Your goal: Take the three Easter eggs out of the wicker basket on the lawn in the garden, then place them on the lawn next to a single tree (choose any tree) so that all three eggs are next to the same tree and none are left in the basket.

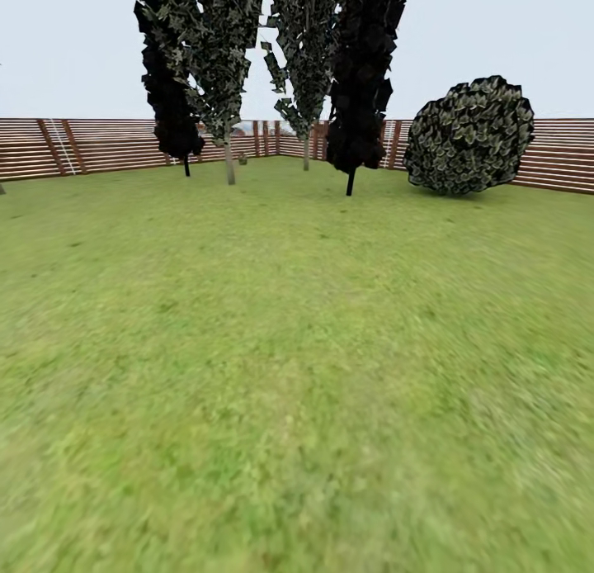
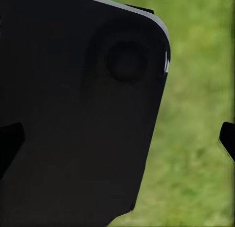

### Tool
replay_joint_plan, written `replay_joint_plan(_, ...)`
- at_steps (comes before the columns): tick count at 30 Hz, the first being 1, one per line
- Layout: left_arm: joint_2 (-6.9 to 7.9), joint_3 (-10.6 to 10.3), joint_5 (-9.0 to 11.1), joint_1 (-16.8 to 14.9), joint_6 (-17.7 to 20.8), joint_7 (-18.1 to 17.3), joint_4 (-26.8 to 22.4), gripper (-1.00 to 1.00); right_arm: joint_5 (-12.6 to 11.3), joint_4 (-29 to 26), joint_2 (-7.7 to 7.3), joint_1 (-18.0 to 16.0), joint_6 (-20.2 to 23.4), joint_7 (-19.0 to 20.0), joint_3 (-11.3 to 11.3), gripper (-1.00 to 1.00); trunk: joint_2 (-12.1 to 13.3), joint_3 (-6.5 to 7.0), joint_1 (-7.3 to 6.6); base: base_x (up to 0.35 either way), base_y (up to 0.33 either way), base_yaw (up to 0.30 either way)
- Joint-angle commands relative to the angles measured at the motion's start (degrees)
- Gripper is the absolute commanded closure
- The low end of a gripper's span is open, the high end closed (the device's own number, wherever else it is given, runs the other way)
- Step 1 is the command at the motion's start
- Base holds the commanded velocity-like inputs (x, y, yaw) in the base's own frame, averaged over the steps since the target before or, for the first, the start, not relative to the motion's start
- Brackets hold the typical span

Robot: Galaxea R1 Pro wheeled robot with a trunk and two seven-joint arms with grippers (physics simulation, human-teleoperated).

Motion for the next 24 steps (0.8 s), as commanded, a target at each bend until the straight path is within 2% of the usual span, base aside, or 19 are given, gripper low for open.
replay_joint_plan(1, -0.02, 0.44, 0.04, -0.01, 0.08, 0.03, -0.04, -1.0, 0.38, 0.04, 0.0, -0.03, -0.14, -0.03, 0.21, -1.0, -0.02, -0.05, 0.03, 0.331, 0.0, 0.0)
replay_joint_plan(24, 0.0, 0.38, -0.04, -0.01, 0.08, 0.03, -0.04, -1.0, 0.39, 0.04, 0.01, -0.03, -0.14, -0.03, 0.21, -1.0, -0.02, -0.05, 0.03, 0.331, 0.0, 0.0)
